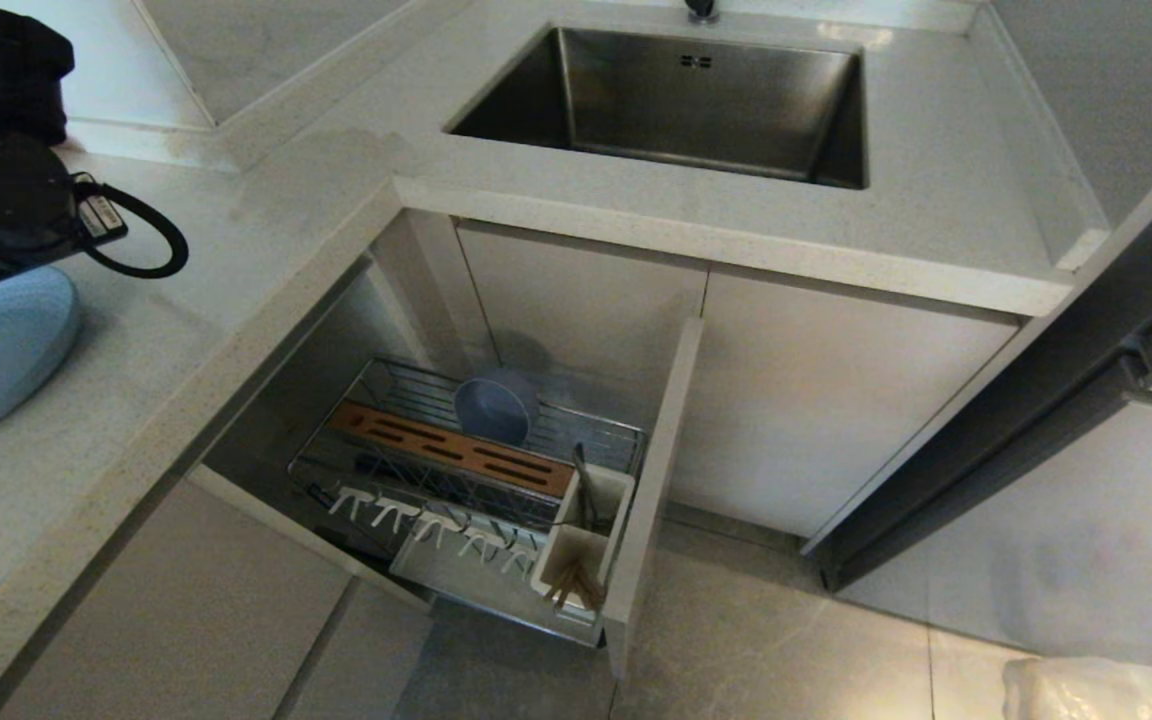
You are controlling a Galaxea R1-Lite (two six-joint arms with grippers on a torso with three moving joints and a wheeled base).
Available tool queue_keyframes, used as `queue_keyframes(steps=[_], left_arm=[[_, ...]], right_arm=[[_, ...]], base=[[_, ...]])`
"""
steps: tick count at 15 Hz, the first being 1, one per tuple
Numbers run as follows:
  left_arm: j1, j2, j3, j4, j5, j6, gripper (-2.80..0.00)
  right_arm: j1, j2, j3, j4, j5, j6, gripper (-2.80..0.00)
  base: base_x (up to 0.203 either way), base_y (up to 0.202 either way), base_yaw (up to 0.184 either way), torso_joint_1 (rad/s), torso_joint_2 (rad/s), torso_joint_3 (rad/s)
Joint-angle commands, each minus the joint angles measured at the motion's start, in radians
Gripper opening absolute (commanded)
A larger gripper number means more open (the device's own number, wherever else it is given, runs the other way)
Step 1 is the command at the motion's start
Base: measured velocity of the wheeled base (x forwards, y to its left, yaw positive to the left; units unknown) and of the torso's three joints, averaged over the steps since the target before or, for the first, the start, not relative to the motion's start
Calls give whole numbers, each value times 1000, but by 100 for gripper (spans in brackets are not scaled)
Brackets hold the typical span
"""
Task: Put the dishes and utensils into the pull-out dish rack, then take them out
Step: Pick up the plate and place it in the cupboard
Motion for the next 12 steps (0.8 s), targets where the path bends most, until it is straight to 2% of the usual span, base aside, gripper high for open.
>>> queue_keyframes(steps=[1,7,12], left_arm=[[5,24,-1,1,-4,-4,0],[30,37,6,4,-26,-15,0],[52,36,3,4,-96,-49,0]], right_arm=[[0,0,0,0,0,0,-280],[0,2,0,0,0,0,-280],[0,2,0,0,0,0,-280]], base=[[0,0,0,0,0,0],[0,0,0,0,0,0],[0,0,0,0,0,0]])
